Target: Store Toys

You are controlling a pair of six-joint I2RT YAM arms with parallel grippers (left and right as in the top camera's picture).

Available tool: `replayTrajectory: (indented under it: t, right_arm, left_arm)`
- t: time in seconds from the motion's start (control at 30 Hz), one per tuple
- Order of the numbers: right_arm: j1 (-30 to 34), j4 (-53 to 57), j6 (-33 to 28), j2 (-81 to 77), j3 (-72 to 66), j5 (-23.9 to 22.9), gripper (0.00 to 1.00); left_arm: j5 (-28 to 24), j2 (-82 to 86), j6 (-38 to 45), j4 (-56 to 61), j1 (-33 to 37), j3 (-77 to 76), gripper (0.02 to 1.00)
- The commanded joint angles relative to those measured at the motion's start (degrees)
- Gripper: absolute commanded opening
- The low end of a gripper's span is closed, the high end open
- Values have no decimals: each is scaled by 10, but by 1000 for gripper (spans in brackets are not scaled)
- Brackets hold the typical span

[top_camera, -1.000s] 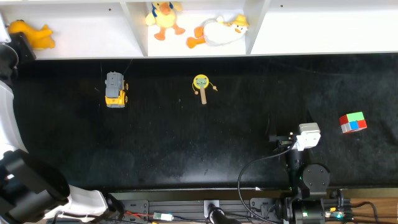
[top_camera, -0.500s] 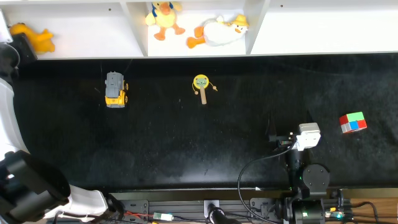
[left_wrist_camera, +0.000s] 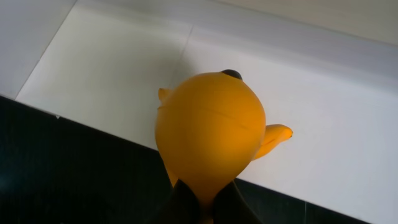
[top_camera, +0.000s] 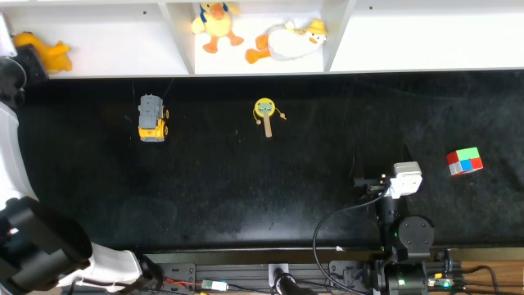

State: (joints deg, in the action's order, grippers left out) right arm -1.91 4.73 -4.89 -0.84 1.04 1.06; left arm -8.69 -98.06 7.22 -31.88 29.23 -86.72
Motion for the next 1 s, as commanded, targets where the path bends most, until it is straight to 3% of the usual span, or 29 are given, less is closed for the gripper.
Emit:
replayTrajectory:
  t: [0.03, 0.7, 0.77, 0.8, 0.83, 0.87, 0.9, 1.0]
  right_arm:
    - [-3, -2, 2, 6, -7, -5, 996]
    - [-3, -2, 2, 6, -7, -5, 996]
    - [-3, -2, 2, 6, -7, -5, 993]
    - [-3, -2, 2, 6, -7, -5, 996]
    - [-3, -2, 2, 6, -7, -5, 993]
    - [-3, -2, 2, 6, -7, -5, 993]
    - [-3, -2, 2, 6, -7, -5, 993]
    - [-3, -2, 2, 6, -7, -5, 996]
  left_arm:
    - [5, -15, 4, 24, -7, -19, 36]
    - [9, -41, 4, 42, -33, -19, 115]
    - [9, -41, 4, 44, -33, -19, 257]
    - [9, -41, 4, 45, -33, -19, 375]
    - [9, -41, 4, 47, -33, -19, 649]
    - [9, -41, 4, 49, -33, -19, 757]
    - [9, -41, 4, 53, -33, -19, 998]
    - [9, -41, 4, 61, -33, -19, 998]
